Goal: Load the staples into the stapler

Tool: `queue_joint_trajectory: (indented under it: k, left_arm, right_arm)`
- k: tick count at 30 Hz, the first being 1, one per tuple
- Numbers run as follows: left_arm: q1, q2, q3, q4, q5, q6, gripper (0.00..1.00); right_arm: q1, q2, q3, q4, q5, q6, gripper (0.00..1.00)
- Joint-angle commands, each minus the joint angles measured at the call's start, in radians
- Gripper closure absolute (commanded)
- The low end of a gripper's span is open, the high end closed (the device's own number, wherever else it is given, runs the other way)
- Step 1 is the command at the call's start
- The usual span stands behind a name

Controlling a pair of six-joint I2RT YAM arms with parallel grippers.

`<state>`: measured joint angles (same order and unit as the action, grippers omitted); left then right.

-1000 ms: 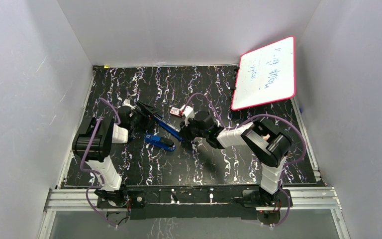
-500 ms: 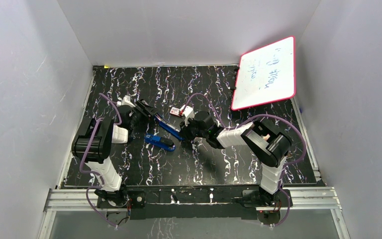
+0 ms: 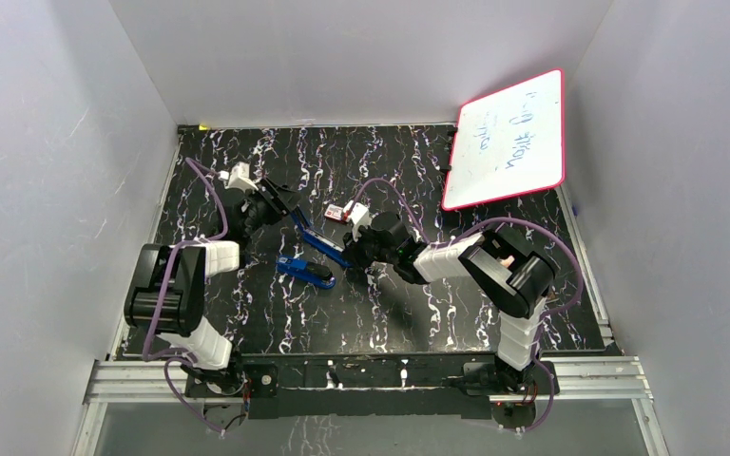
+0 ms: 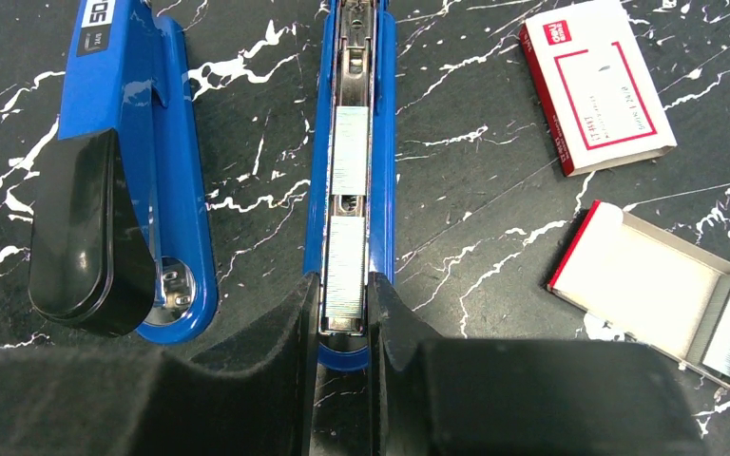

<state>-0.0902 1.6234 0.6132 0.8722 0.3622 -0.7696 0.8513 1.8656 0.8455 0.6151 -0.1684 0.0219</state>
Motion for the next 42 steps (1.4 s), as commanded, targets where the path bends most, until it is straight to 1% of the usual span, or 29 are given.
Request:
queue_joint_trajectory:
  k: [1, 5, 14, 20, 23, 30, 34, 37, 41, 42]
  left_arm:
    - [-0.039, -0.104, 0.051, -0.100, -0.005, 0.129, 0.44]
    - [-0.101, -0.143, 0.058, -0.185, -0.031, 0.202, 0.41]
    - [-0.220, -0.225, 0.045, -0.329, -0.092, 0.305, 0.35]
    - [-0.293, -0.244, 0.005, -0.354, -0.132, 0.317, 0.33]
    - [-0.328, -0.251, -0.012, -0.363, -0.163, 0.322, 0.30]
    - [-0.351, -0.251, -0.006, -0.399, -0.187, 0.352, 0.22]
    - [-0.352, -0.300, 0.001, -0.423, -0.192, 0.355, 0.18]
    - [-0.351, -0.329, 0.007, -0.450, -0.212, 0.357, 0.18]
    - [-0.351, -0.363, 0.042, -0.561, -0.307, 0.354, 0.17]
    - [-0.349, -0.360, 0.062, -0.598, -0.327, 0.359, 0.17]
  right_arm:
    - [0.012, 0.029, 0.006, 0.024, -0.030, -0.004, 1.00]
    - [0.012, 0.031, -0.002, 0.061, -0.003, 0.002, 1.00]
    - [0.009, 0.063, -0.043, 0.243, 0.021, 0.002, 1.00]
    - [0.008, 0.078, -0.038, 0.286, 0.037, -0.005, 1.00]
    - [0.007, 0.079, -0.042, 0.296, 0.050, -0.004, 1.00]
    - [0.008, 0.081, -0.046, 0.297, 0.047, 0.001, 1.00]
    - [0.008, 0.079, -0.054, 0.304, 0.050, 0.002, 1.00]
    - [0.008, 0.077, -0.061, 0.309, 0.047, 0.003, 1.00]
    - [0.008, 0.069, -0.073, 0.307, 0.018, -0.020, 1.00]
    - [0.005, 0.064, -0.077, 0.297, 0.002, -0.029, 0.98]
